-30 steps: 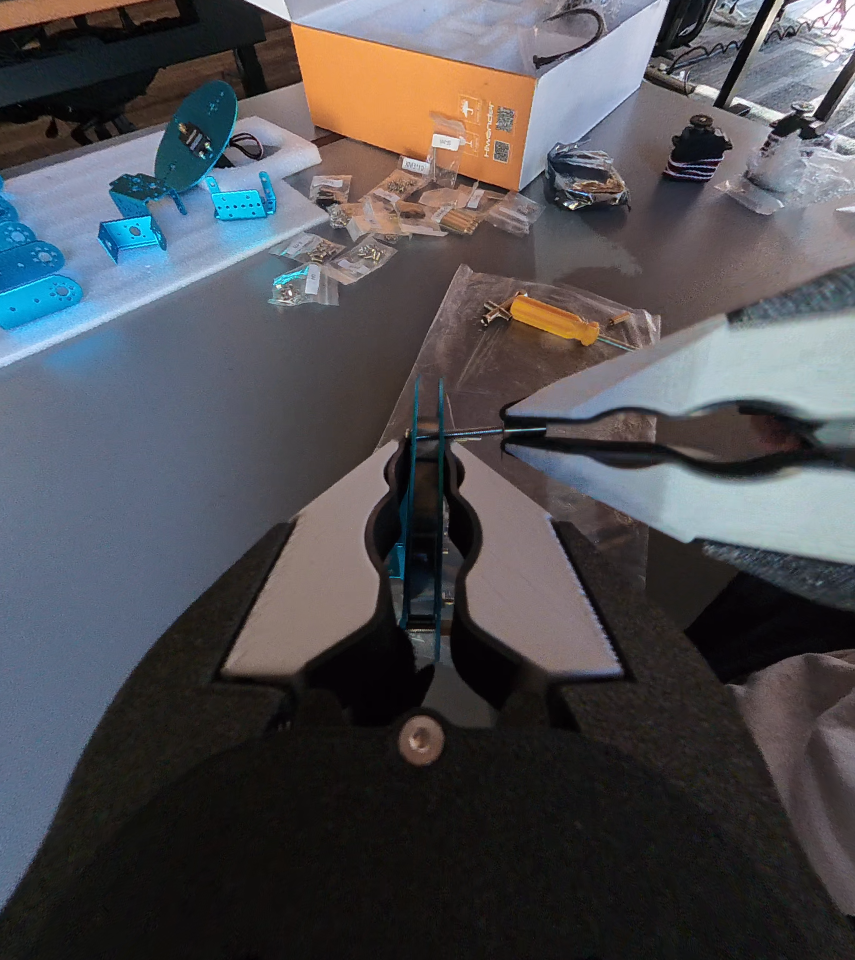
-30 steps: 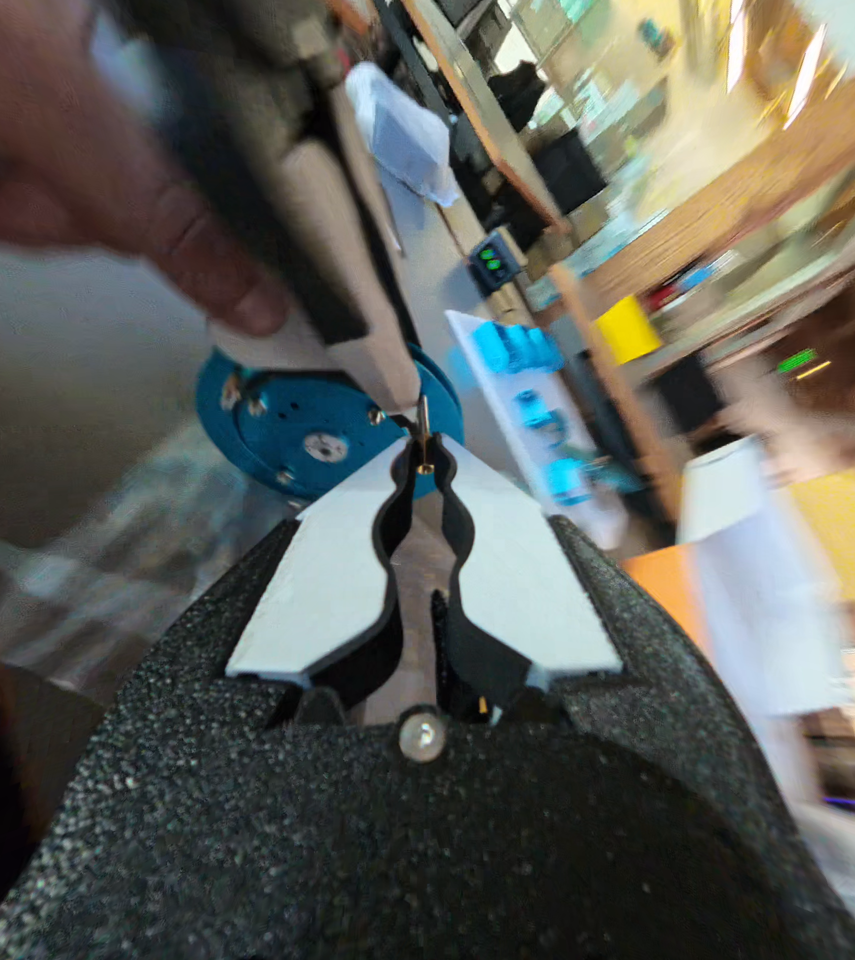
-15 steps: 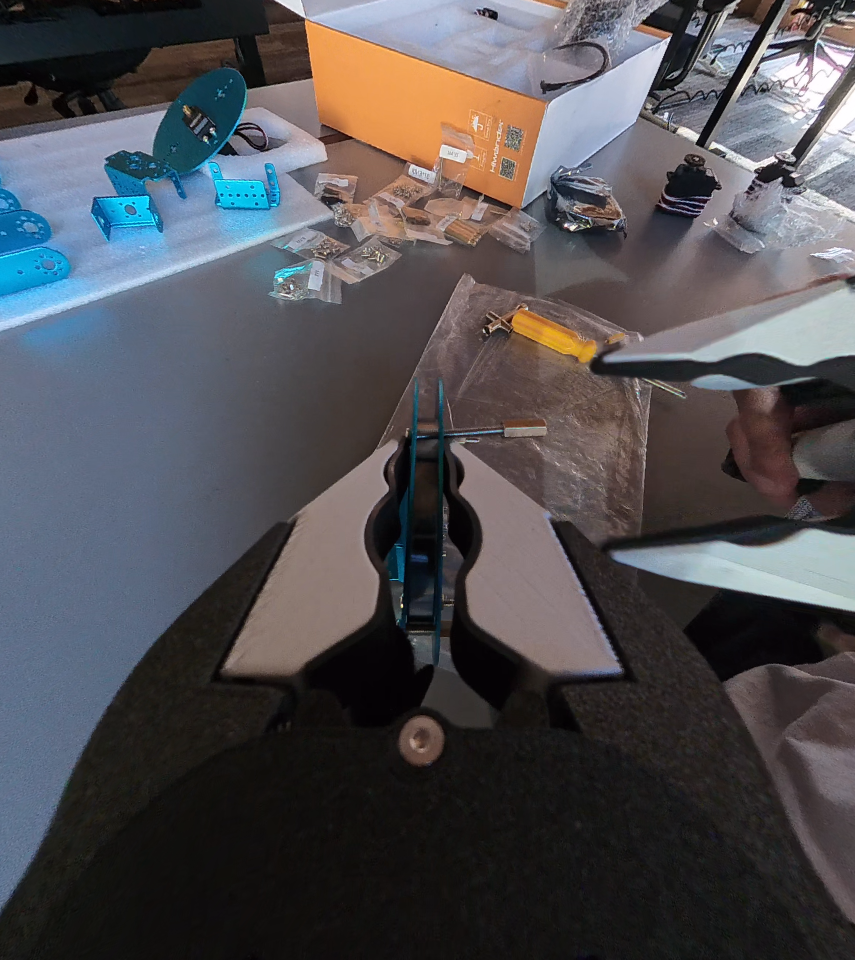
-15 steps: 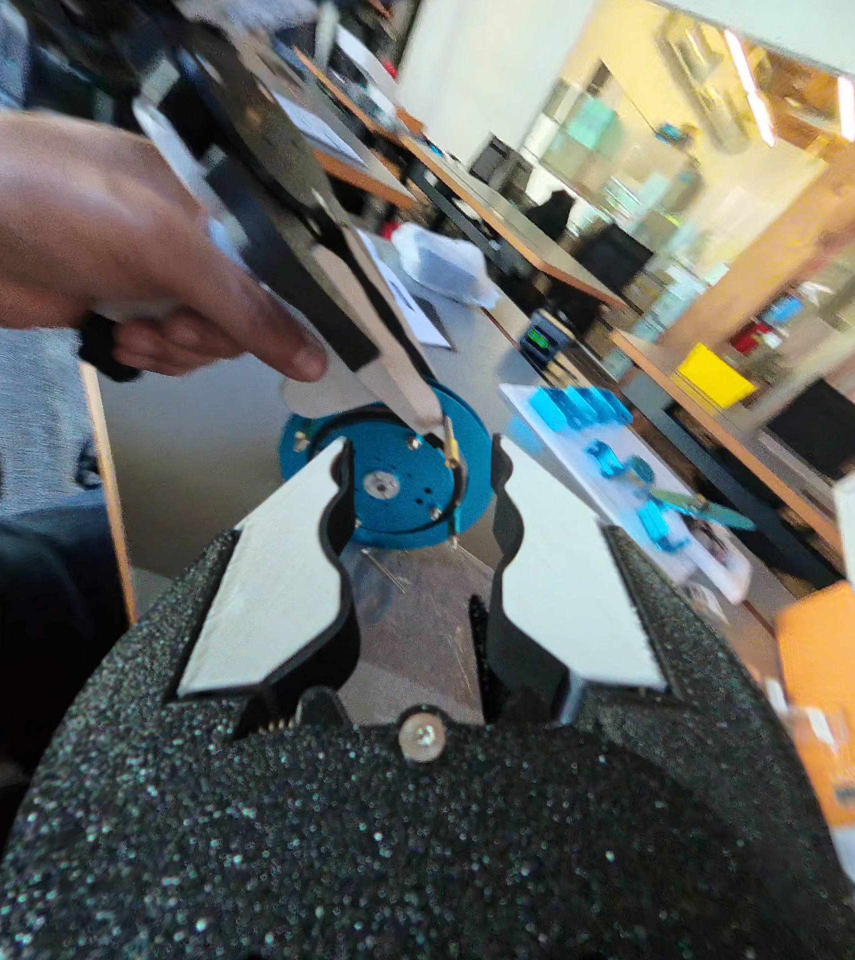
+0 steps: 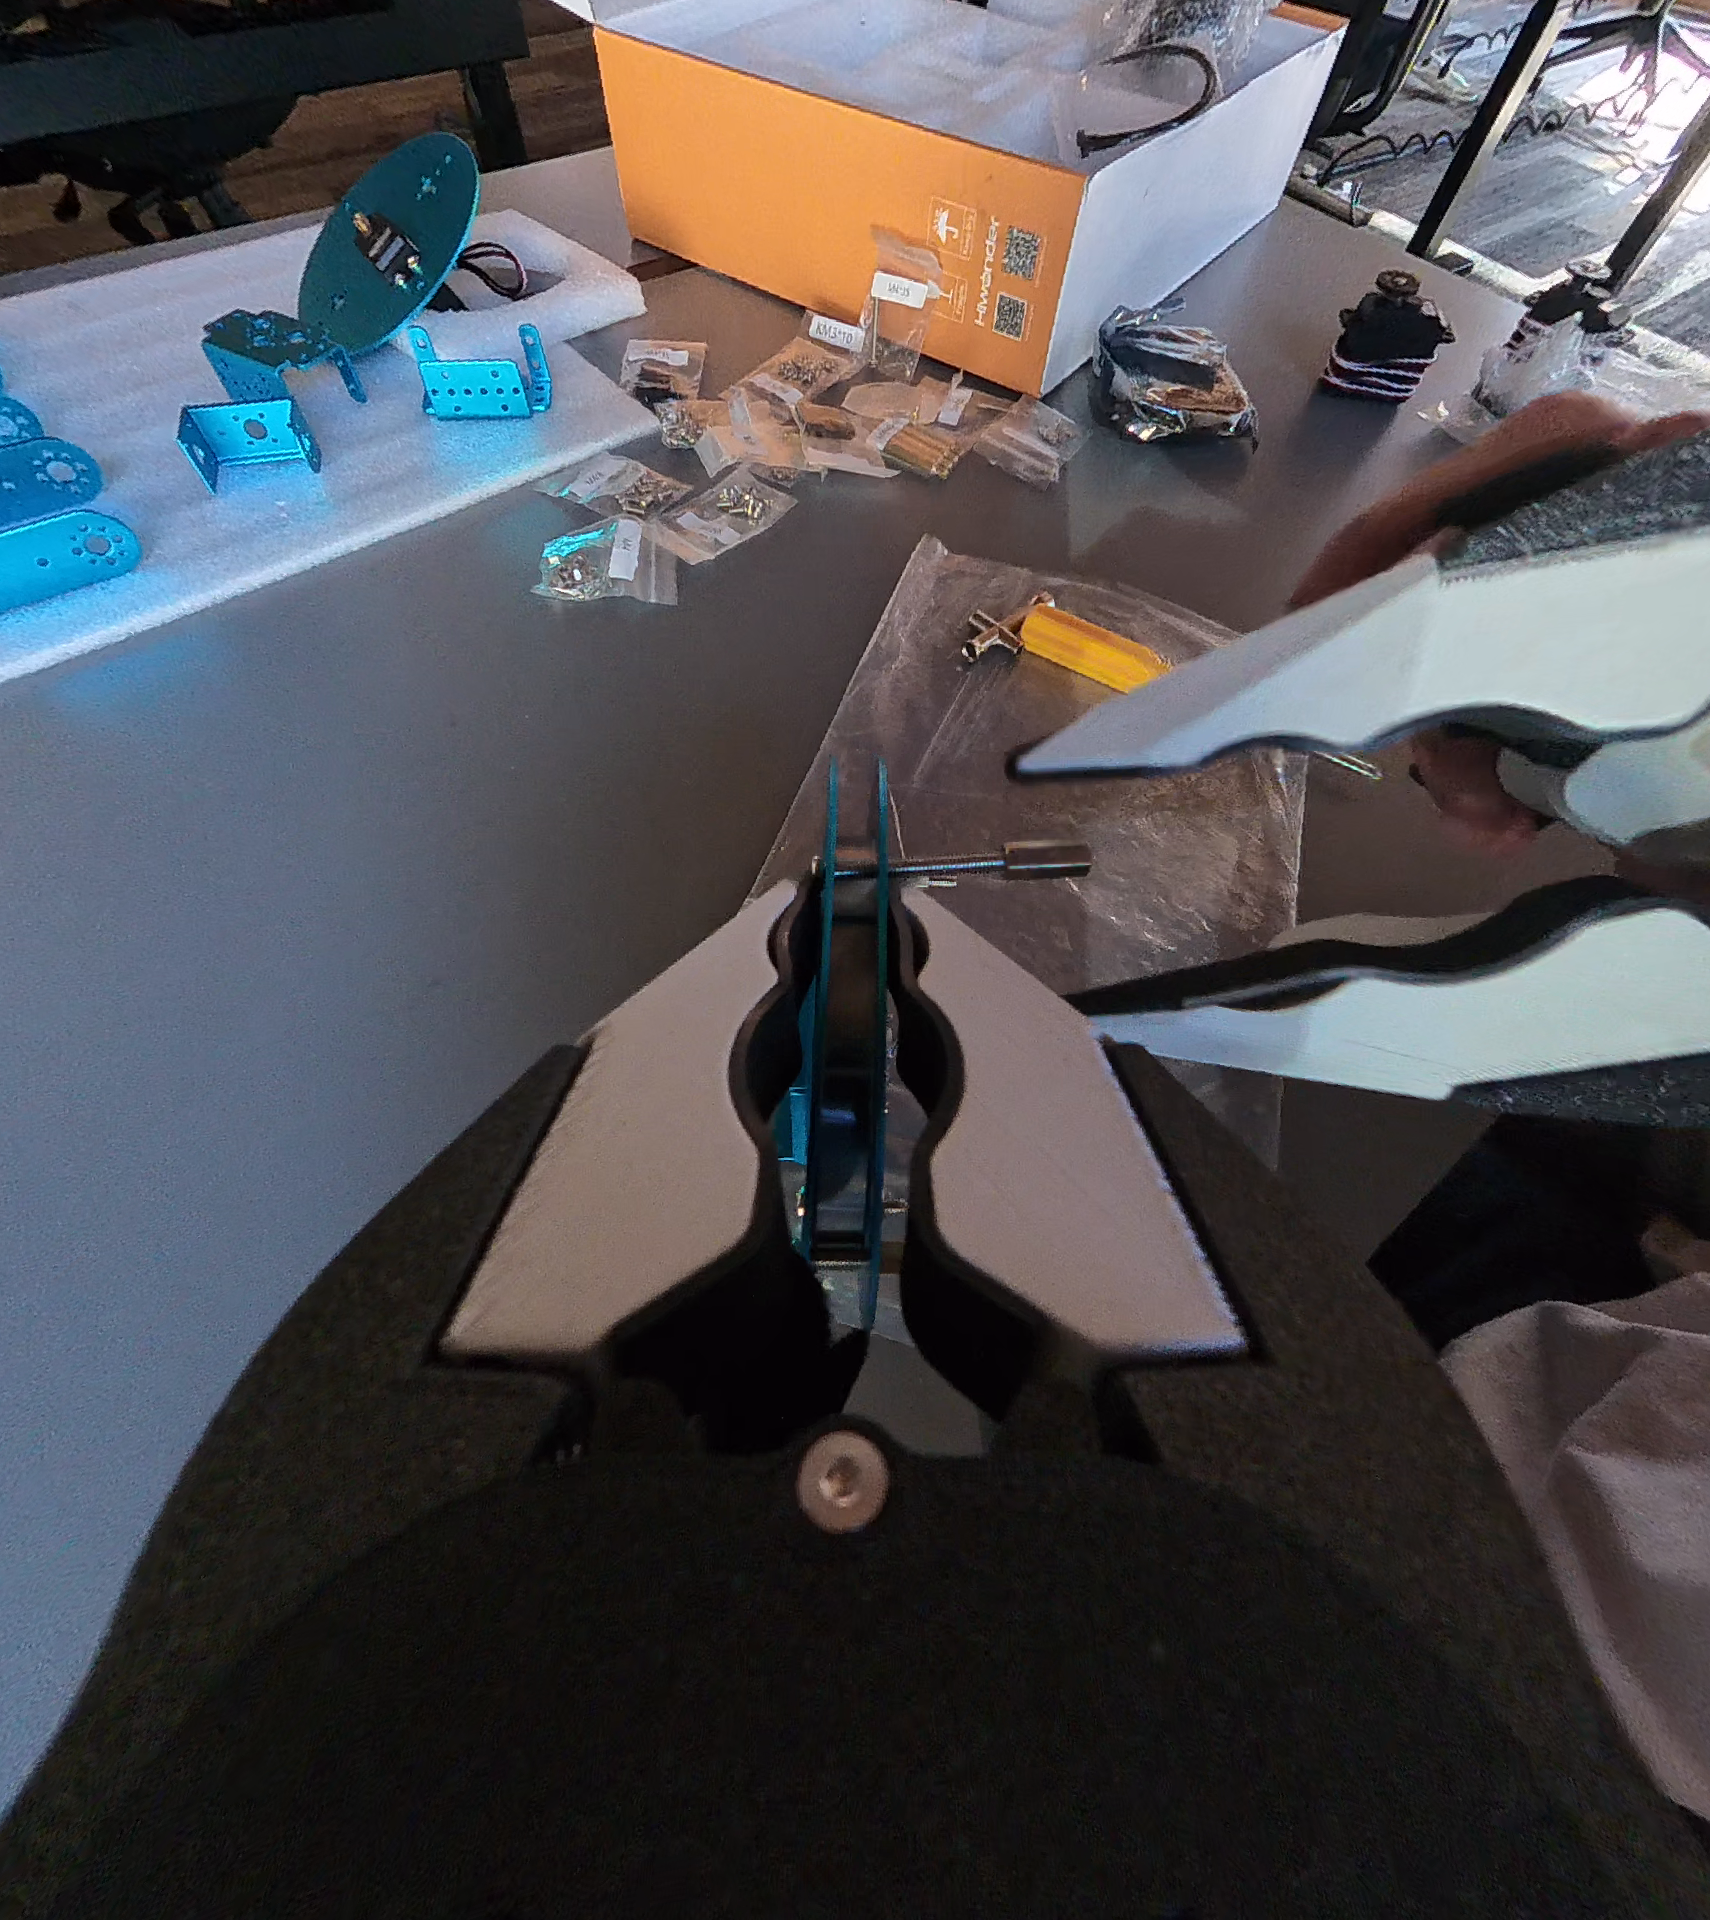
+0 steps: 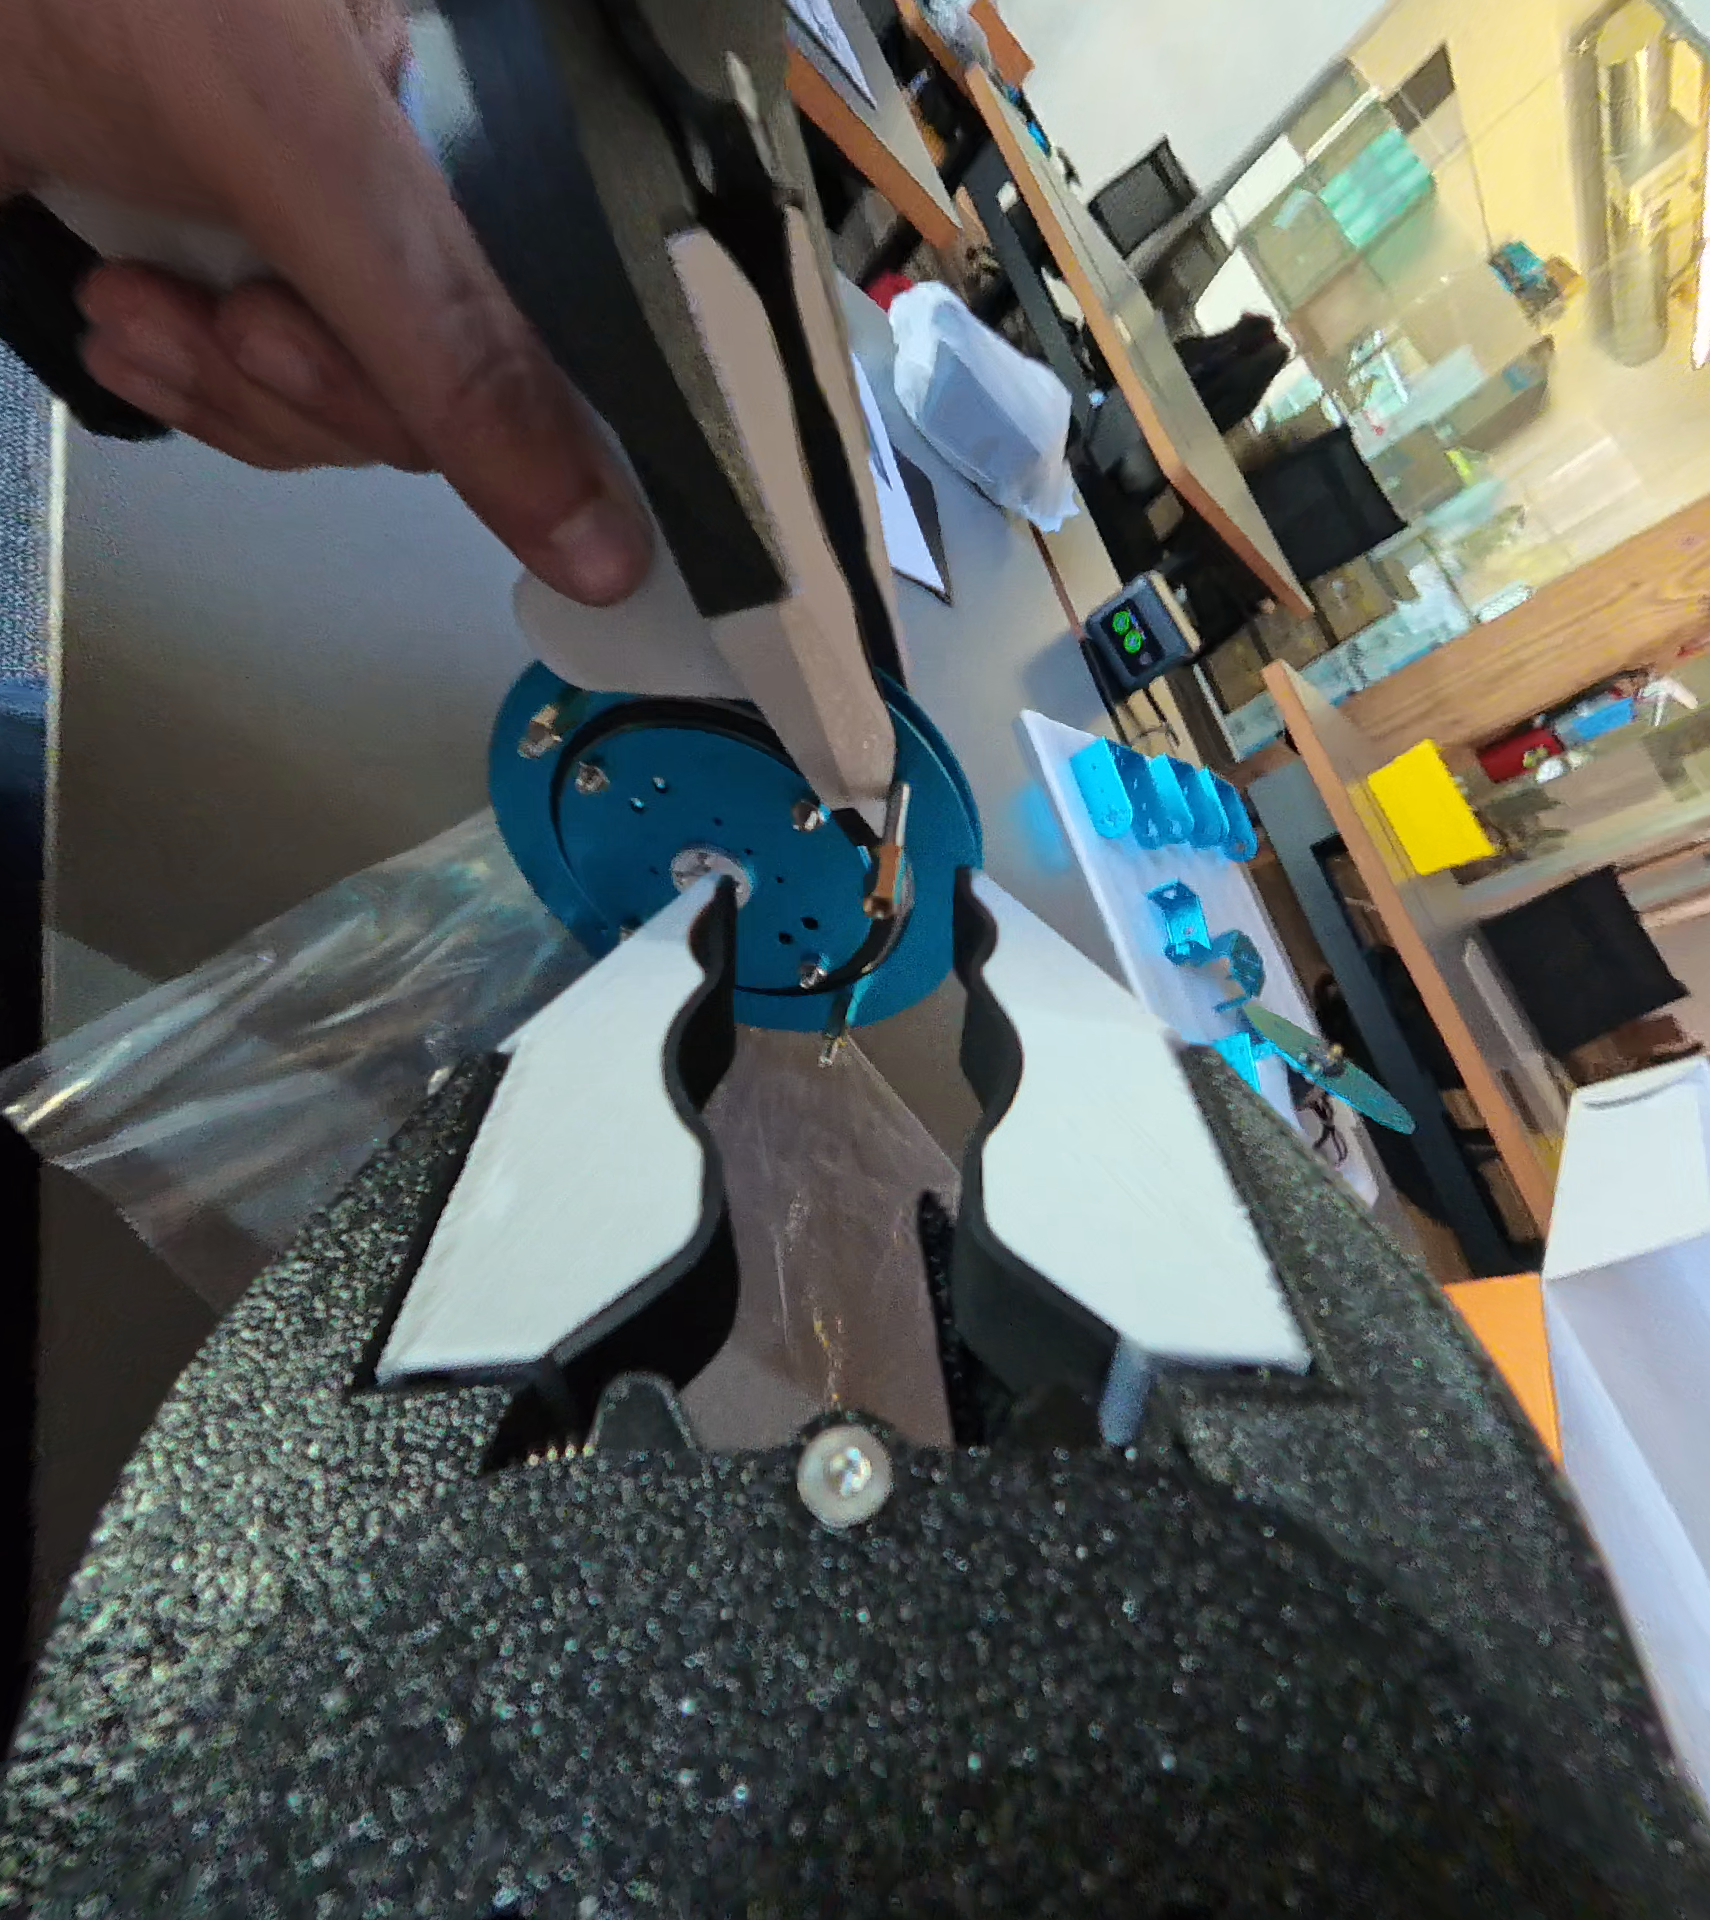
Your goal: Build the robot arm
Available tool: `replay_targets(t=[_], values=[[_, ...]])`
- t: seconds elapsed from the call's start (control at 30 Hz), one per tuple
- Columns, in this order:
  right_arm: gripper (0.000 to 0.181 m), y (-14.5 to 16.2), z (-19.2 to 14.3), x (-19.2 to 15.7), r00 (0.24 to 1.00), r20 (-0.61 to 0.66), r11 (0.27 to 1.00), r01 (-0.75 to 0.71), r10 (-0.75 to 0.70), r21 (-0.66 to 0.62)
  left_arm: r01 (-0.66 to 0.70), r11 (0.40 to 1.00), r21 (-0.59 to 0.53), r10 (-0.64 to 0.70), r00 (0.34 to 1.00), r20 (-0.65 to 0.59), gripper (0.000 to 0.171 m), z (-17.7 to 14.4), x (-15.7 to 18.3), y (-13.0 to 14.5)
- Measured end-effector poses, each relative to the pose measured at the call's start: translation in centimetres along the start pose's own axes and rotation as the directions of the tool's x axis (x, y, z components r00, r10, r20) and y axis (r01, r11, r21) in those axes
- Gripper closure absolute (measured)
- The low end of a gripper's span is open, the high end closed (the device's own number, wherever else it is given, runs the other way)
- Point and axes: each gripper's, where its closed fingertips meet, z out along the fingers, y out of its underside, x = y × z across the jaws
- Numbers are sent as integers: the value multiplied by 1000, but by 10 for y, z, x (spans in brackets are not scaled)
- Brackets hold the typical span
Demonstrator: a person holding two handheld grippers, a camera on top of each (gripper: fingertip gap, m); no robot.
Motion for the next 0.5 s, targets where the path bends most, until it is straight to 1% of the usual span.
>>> replay_targets(t=[0.07,0.13,0.2,0.23,0.3,0.37,0.43,0.5], values=[[143,-3,-1,-6,1000,6,1000,25,-25,11,4,1000,-1,-4,1000,-4,161,-1,0,0],[141,8,3,-10,998,10,997,61,-61,-37,10,1000,0,-10,1000,-4,161,-2,-2,1],[141,17,7,-11,998,16,996,54,-53,-64,16,1000,2,-16,1000,-5,161,-3,-3,1],[140,16,6,-9,999,8,997,47,-47,-56,16,1000,3,-16,1000,-4,161,-3,-3,1],[140,1,1,-5,999,-21,999,46,-46,-8,17,1000,3,-17,1000,-6,161,-3,-3,1],[141,-7,0,-7,999,-10,999,48,-48,8,17,1000,2,-17,1000,-5,161,-3,-3,1],[141,4,6,-10,998,-8,998,56,-56,-27,13,1000,2,-13,1000,-5,161,-3,-3,1],[140,20,11,-12,999,14,997,32,-31,-77,8,1000,1,-8,1000,-7,161,-2,-2,1]])
